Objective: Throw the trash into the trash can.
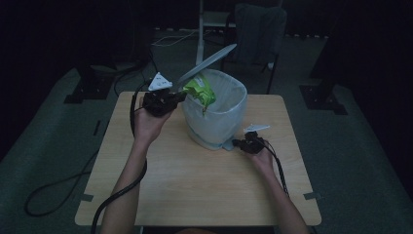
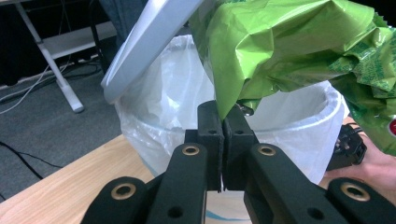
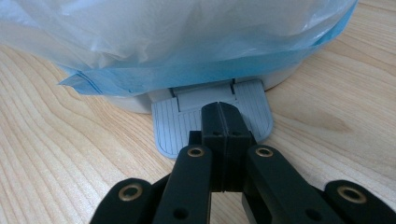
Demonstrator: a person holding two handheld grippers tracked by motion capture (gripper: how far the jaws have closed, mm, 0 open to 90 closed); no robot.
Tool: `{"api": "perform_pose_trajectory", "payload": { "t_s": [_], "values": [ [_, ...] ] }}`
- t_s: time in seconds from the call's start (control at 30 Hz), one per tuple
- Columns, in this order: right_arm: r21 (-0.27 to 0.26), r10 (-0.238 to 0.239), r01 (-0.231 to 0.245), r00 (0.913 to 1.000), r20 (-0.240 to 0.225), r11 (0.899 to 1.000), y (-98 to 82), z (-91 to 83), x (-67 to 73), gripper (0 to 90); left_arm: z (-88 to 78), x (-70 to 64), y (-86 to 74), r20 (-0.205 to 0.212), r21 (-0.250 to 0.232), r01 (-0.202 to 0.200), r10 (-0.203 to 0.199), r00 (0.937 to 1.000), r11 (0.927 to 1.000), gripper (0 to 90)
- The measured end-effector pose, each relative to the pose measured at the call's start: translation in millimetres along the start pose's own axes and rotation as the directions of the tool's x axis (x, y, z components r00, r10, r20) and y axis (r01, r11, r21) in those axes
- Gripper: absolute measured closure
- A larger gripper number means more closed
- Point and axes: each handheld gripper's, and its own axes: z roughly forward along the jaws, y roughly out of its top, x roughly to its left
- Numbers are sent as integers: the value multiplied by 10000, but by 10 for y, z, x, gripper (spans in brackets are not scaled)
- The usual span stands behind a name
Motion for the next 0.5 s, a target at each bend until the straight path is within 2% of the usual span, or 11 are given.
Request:
{"api": "perform_pose_trajectory", "payload": {
  "t_s": [0.5],
  "values": [
    [4, 2, -2, 10000, -8, 10000, 1, 0, -1, 900, 143, -34, 86, 19, 164, -12, 12, 10000, 9999, 882]
  ]
}}
